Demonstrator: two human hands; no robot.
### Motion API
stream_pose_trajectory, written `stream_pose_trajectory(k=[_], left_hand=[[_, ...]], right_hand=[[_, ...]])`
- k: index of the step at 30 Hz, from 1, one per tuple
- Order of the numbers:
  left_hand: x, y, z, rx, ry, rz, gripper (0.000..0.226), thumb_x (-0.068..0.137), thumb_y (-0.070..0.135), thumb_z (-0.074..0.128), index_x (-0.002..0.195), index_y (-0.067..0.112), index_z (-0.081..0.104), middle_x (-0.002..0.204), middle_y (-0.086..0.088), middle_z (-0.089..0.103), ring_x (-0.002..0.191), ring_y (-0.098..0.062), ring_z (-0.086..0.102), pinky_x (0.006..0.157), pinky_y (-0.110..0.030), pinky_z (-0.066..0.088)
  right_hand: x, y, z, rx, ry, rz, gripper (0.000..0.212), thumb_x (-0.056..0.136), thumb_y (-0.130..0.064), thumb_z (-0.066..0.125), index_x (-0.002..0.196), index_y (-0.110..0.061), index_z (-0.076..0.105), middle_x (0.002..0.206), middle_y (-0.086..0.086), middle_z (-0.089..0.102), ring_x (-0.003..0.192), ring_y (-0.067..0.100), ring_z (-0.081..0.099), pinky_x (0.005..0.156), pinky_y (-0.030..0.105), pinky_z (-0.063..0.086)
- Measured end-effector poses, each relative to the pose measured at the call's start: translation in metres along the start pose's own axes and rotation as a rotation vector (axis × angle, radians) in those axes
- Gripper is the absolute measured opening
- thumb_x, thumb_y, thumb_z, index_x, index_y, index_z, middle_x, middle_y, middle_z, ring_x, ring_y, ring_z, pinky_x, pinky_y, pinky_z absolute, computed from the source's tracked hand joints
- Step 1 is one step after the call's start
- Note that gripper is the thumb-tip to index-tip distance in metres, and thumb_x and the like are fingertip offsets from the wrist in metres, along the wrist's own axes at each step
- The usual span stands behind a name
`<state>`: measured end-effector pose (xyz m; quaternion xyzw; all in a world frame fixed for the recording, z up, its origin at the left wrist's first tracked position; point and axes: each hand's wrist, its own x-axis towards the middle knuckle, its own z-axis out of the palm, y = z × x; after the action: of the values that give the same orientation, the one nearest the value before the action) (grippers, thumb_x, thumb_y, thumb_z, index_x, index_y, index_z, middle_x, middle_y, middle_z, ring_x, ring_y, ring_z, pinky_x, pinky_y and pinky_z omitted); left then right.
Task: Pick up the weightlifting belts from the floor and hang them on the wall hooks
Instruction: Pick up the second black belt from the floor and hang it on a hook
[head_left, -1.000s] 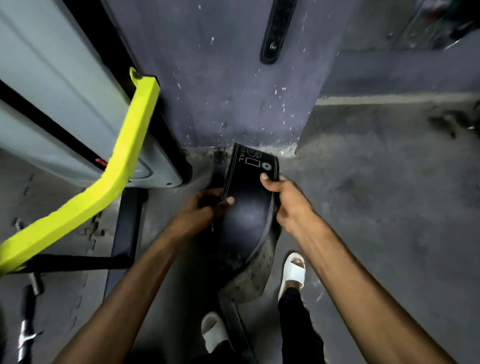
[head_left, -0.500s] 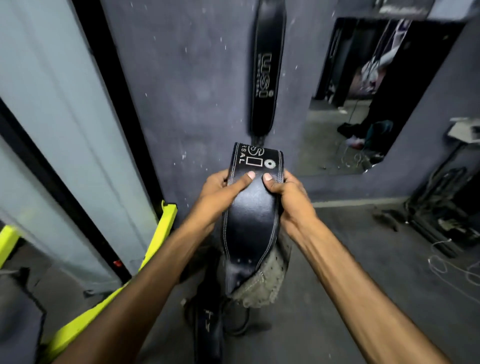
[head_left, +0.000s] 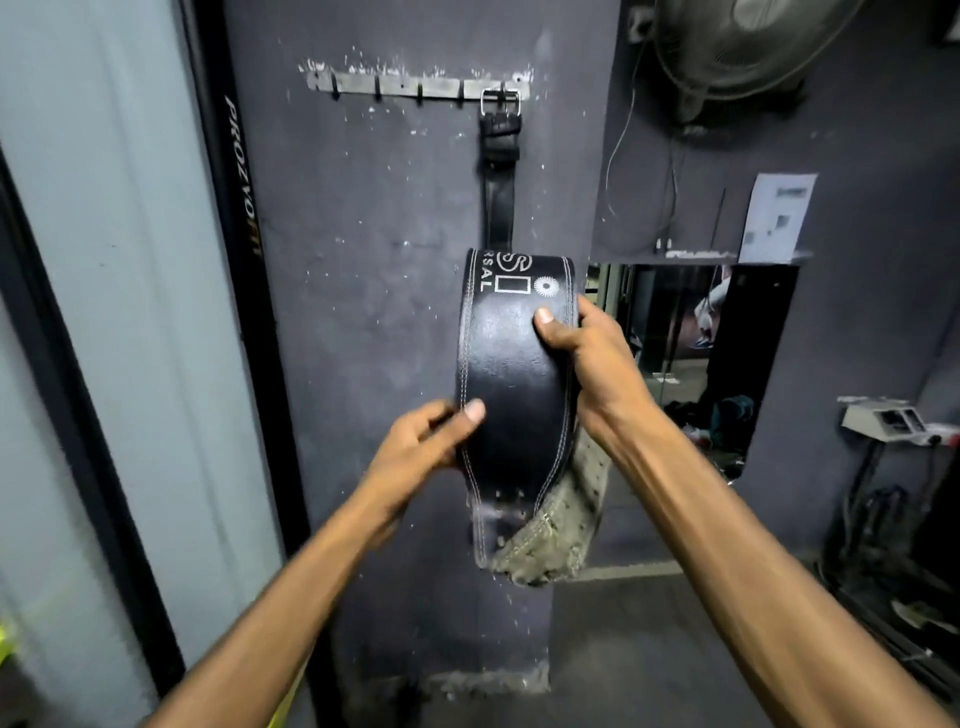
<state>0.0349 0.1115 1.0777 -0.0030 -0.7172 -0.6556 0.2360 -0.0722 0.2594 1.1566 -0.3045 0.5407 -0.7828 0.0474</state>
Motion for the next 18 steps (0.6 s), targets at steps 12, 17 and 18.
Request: stream_pose_trajectory(k=[12, 17, 18], left_hand=[[0.094, 0.147, 0.024, -0.274, -0.028, 0.075, 0.048, 0.077, 0.017, 0.072, 0.118, -0.006, 0.063, 0.117, -0.026, 0.065, 0.106, -0.037, 0.064, 0.107, -0.05, 0.046], [0.105, 0.155, 0.017, -0.195, -0.016, 0.215, 0.035, 0.08, 0.012, 0.071, 0.11, -0.006, 0.066, 0.092, -0.014, 0.074, 0.08, -0.022, 0.072, 0.086, -0.036, 0.058], [0.105, 0.155, 0.017, -0.165, -0.02, 0.251, 0.026, 0.083, 0.008, 0.069, 0.106, -0.005, 0.067, 0.088, -0.01, 0.076, 0.077, -0.019, 0.073, 0.082, -0.032, 0.059]], right_hand=[[-0.008, -0.029, -0.037, -0.183, -0.306, -0.234, 0.04, 0.087, -0.024, 0.076, 0.125, -0.02, 0.067, 0.126, 0.002, 0.074, 0.119, 0.022, 0.069, 0.105, 0.042, 0.052], [-0.043, 0.027, -0.059, -0.666, -0.526, -0.126, 0.014, 0.082, -0.024, 0.084, 0.091, -0.022, 0.073, 0.089, -0.01, 0.075, 0.085, 0.003, 0.067, 0.081, 0.03, 0.053], [-0.042, 0.023, -0.061, -0.647, -0.516, -0.11, 0.014, 0.082, -0.023, 0.084, 0.092, -0.022, 0.074, 0.091, -0.008, 0.077, 0.086, 0.005, 0.069, 0.081, 0.03, 0.053]])
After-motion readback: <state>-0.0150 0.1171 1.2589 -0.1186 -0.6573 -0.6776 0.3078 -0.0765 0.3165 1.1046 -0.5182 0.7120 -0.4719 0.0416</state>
